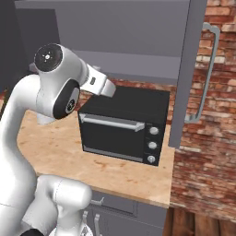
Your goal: Move the mustard and shaker from the cabinet to the dining counter.
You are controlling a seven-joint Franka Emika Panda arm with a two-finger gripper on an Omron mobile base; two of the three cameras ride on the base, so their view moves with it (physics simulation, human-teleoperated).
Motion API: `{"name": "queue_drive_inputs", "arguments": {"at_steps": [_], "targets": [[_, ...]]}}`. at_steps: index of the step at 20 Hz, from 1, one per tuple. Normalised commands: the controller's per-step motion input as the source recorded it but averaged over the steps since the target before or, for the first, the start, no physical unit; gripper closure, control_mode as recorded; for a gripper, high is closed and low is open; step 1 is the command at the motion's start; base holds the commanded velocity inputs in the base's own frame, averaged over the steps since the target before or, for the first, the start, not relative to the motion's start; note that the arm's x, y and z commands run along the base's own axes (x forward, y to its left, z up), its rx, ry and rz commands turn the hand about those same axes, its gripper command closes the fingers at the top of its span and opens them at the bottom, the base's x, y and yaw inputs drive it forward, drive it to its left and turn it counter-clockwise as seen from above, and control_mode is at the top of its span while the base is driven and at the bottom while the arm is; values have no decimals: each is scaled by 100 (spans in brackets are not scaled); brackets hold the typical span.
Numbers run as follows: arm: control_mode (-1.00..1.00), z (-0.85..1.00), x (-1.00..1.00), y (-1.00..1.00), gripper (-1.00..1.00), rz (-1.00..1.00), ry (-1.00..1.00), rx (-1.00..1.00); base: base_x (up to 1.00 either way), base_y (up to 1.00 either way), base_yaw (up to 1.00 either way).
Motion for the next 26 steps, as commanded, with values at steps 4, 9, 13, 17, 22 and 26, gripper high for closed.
{"name": "queue_drive_inputs", "arguments": {"at_steps": [4, 9, 13, 17, 22, 26], "targets": [[-100, 0, -71, 31, 100, 9, 0, -5, 0, 0, 0], [-100, -3, -66, 25, 100, 11, 0, -5, 0, 0, 0], [-100, -4, -66, 22, 100, 11, 0, -4, 0, 0, 0], [-100, 0, -59, 13, 100, 2, 2, -4, 0, 0, 0], [-100, 0, -35, 8, 100, 0, 7, -3, 0, 0, 0], [100, 0, 0, 0, 100, 0, 0, 0, 0, 0, 0]]}}
